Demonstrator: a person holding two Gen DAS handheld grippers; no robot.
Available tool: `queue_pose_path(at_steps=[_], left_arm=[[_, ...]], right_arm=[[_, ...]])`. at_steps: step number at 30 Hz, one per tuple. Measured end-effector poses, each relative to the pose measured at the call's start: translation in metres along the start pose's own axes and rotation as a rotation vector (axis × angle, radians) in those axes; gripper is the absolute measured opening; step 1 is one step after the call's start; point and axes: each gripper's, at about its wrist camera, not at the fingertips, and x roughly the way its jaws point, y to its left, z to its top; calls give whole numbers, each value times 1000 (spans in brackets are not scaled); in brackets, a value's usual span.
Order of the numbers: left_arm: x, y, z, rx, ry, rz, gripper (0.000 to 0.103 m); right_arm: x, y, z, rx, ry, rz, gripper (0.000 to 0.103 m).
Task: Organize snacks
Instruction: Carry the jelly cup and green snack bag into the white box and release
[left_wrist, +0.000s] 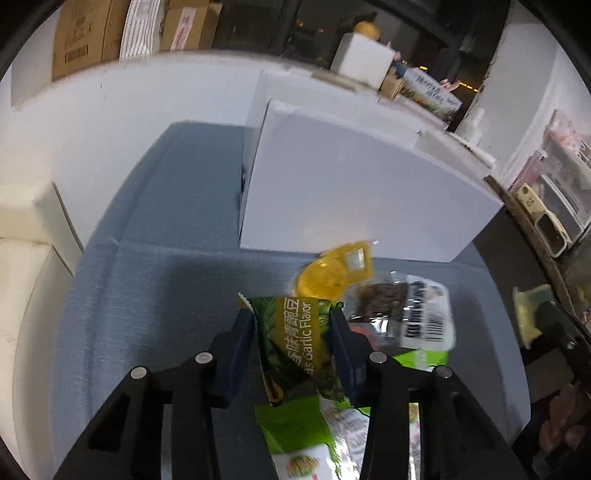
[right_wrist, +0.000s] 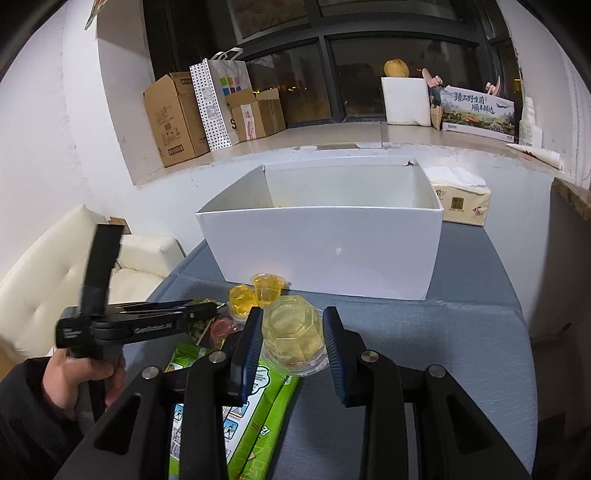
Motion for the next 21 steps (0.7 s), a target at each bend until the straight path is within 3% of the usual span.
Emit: queue_pose_path(at_steps=[7, 14, 21], left_arm=[[-45, -28, 29, 82, -136, -34, 46], [-51, -61, 100, 165, -230, -34, 46], [-5, -64, 161, 194, -176, 19, 46]], right_arm=[[-6, -1, 18, -7, -35, 7, 36], [6, -16, 92, -29, -101, 3, 36], [64, -49, 147, -10, -17, -44, 36]])
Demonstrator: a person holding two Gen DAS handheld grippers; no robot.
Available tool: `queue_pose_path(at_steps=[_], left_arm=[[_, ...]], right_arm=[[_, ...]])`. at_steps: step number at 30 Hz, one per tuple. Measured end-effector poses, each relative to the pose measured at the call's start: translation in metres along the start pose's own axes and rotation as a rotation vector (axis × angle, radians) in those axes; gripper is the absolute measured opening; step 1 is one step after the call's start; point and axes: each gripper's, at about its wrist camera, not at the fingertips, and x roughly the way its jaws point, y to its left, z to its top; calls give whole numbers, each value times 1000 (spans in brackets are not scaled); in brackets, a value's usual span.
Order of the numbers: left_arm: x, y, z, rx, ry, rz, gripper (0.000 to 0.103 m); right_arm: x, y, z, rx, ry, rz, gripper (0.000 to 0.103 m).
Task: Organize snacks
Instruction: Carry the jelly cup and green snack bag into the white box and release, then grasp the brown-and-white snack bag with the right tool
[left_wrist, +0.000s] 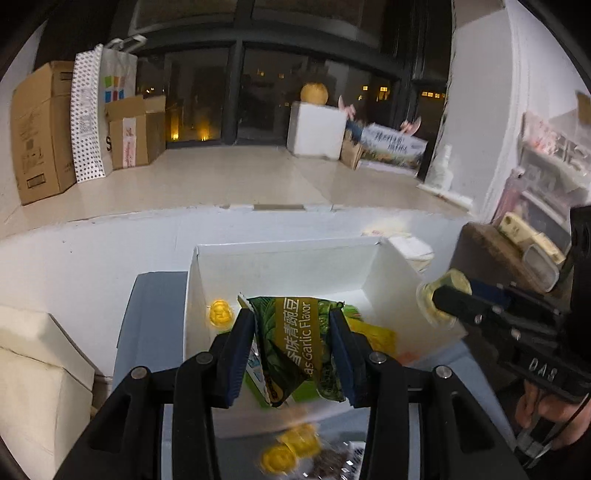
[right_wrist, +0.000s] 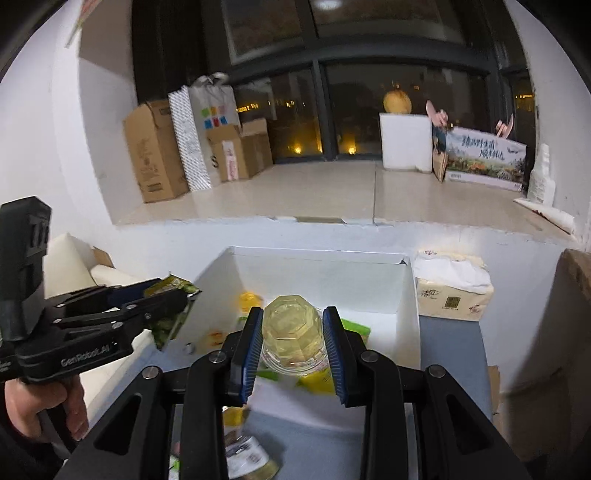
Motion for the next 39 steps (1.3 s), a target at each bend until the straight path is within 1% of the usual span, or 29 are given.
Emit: queue_pose_path(at_steps=[3, 4, 5, 6, 7, 8, 9, 12, 17, 20, 23, 25, 27, 30, 32, 33, 36, 39], left_arm=[[25, 4, -1, -4, 41, 23, 48], [33, 6, -3, -1, 64, 40, 58], [40, 7, -4, 0, 87, 52, 78], [44, 7, -6, 0, 95, 57, 89], [45, 7, -8, 4, 97, 63, 103], [45, 7, -11, 8, 87, 67, 103], [45, 7, -13, 7, 87, 69, 103], [41, 12, -17, -15, 94, 54, 103], [25, 23, -12, -61, 74, 48, 103], [5, 26, -13, -74, 54, 46, 103], [-21, 21, -20, -39, 23, 58, 103], [-42, 19, -30, -24, -1, 51, 103], [-59, 18, -42, -24, -17, 42, 103], [-89, 23, -69, -72, -56, 29, 103], [-104, 26, -92, -98, -59, 11, 103], [-110, 26, -105, -113, -59, 5, 103], [-120, 24, -137, -134, -40, -19, 103], [-124, 20, -156, -129, -24, -5, 103]], right_arm=[[20, -10, 3, 8, 37, -14, 36], [28, -14, 3, 13, 58, -17, 36], [34, -17, 2, 26, 82, -11, 38], [41, -21, 1, 38, 104, -13, 57], [43, -23, -1, 48, 111, -35, 74], [43, -26, -3, 60, 100, -44, 100], [40, -29, -6, 77, 74, -22, 103], [34, -34, -9, 99, 66, -29, 103], [9, -34, -4, 100, 9, -21, 103], [-12, -34, -5, 125, -15, 6, 103], [-37, -26, -12, 112, -46, 32, 103], [-53, -17, -23, 94, -52, 39, 103], [-66, -8, -38, 84, -59, 65, 103], [-75, 5, -68, 75, -36, 115, 103], [-72, 14, -91, 72, 6, 158, 103], [-67, 20, -103, 63, 36, 162, 103], [-54, 34, -132, 31, 86, 162, 103], [-32, 47, -153, 7, 154, 168, 103]])
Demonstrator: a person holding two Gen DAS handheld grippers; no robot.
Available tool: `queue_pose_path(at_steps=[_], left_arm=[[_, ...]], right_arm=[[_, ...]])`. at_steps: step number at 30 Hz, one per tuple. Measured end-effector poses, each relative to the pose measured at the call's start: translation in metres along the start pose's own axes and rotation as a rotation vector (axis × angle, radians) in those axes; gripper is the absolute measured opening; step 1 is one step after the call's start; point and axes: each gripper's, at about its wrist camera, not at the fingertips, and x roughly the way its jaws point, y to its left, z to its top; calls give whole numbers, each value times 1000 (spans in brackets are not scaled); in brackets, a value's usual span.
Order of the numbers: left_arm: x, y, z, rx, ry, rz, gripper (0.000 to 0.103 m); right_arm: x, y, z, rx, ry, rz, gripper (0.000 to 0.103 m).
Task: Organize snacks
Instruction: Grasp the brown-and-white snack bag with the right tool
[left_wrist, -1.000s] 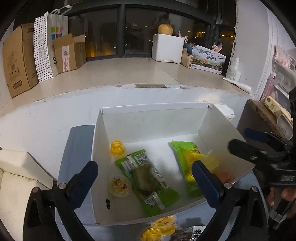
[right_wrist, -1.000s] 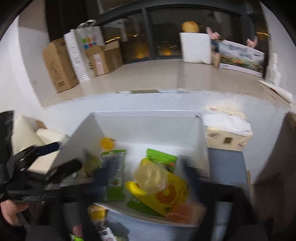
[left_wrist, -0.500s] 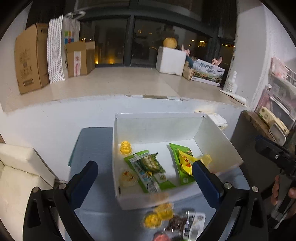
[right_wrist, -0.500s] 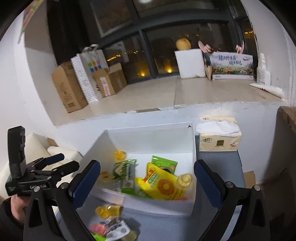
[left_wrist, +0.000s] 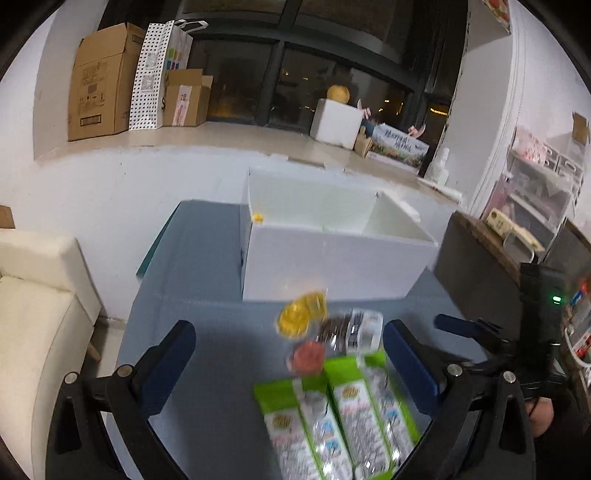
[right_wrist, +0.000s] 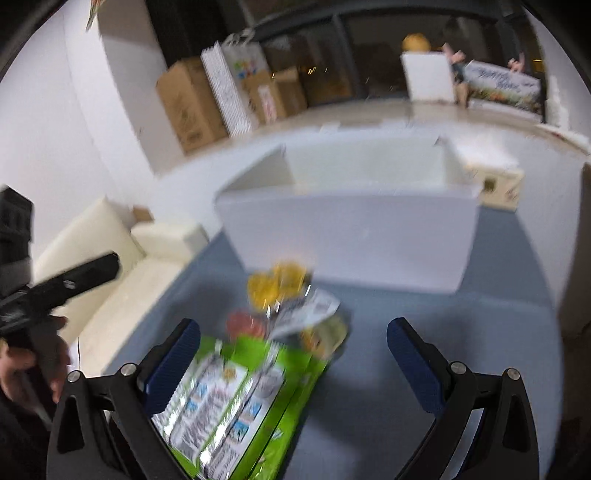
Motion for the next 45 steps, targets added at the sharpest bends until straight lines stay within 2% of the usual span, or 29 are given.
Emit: queue_pose_path(at_steps=[4, 10, 15, 22, 23, 24, 25, 26, 28, 30, 34, 36, 39, 45], left_arm=[[-4, -5, -9, 17, 6, 14, 103], [-6, -11, -9, 17, 8, -14, 103], [-2, -15, -13, 22, 22, -25, 103], [6, -19, -20, 28, 48, -33, 103], [7, -19, -21, 27, 53, -35, 103], [8, -19, -21, 27, 57, -36, 103], [8, -19, -22, 27, 58, -36, 103], [9, -20, -23, 26, 59, -37, 103], [10, -19, -23, 19, 61, -40, 103], [11, -18, -24, 11, 65, -44, 103], [15, -18, -26, 11, 76, -42, 103], [17, -16, -27, 10, 78, -41, 103], [19, -14, -28, 6, 84, -39, 103], [21, -12, -29, 0, 88, -40, 103]], right_arm=[[12, 8, -3, -36, 26, 7, 103], [20, 7, 8, -47, 37, -15, 103], [56, 0, 32, -60, 104, -16, 103], [101, -1, 38, -100, 182, -23, 102], [104, 0, 38, -106, 193, -12, 93], [106, 1, 37, -115, 203, 0, 74], [109, 2, 35, -126, 214, -13, 63], [109, 3, 34, -137, 214, -22, 58], [107, 2, 34, -129, 208, 1, 57], [102, 0, 34, -113, 190, 20, 49], [95, 1, 36, -125, 186, 23, 41], [86, 3, 38, -123, 160, 34, 28], [76, 6, 43, -125, 143, 39, 16], [76, 10, 45, -141, 153, 32, 15]])
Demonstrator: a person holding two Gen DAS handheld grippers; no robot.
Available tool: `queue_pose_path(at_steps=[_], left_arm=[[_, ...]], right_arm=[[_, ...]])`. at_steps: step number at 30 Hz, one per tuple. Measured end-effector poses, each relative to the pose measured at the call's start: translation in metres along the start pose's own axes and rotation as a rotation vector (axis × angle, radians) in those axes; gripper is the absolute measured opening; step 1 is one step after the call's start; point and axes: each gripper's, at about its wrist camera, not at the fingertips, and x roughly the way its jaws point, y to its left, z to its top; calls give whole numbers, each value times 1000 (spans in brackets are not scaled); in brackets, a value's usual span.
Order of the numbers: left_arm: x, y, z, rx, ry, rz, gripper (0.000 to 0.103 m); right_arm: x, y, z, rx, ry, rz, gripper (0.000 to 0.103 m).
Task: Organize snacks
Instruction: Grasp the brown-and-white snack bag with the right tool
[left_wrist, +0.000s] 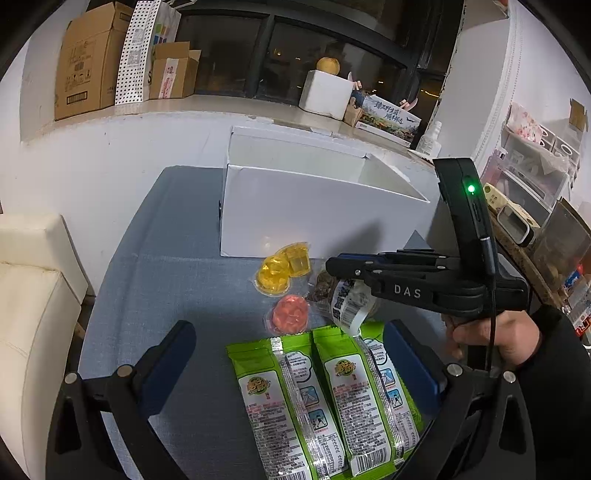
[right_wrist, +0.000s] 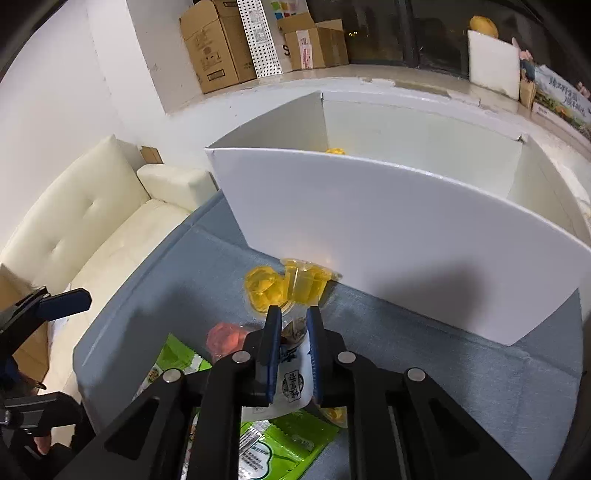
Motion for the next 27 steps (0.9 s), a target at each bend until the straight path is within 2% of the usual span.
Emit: queue_pose_path(at_steps=[2, 3, 4, 6, 11, 14, 15, 18, 21, 27], left_arm=[[0, 0, -1, -1, 1, -1, 103], [0, 1, 0, -1, 2, 0, 103], [0, 1, -1, -3, 2, 0, 103], [0, 2, -1, -8, 3, -2, 103], [0, 2, -2, -5, 5, -4, 103], [0, 2, -2, -9, 6, -3, 103], [0, 3, -2, -9, 8, -1, 103], [2, 2, -3, -8, 11, -2, 103], [2, 2, -3, -6, 12, -1, 103], [3, 2, -4, -5, 18, -4, 103]], right_arm=[[3, -2, -1, 6, 19, -9, 21], [8, -3, -2, 15, 51, -9, 30], [14, -3, -4, 15, 78, -11, 35], [22, 2, -9, -14, 99, -32, 52], [41, 8, -16, -55, 157, -53, 59], [40, 13, -20, -101, 144, -62, 56], [39, 12, -21, -94, 141, -53, 45], [33, 5, -21, -55, 120, -36, 35], [22, 2, -20, -54, 78, -51, 31], [-8, -1, -15, -53, -9, -72, 30]])
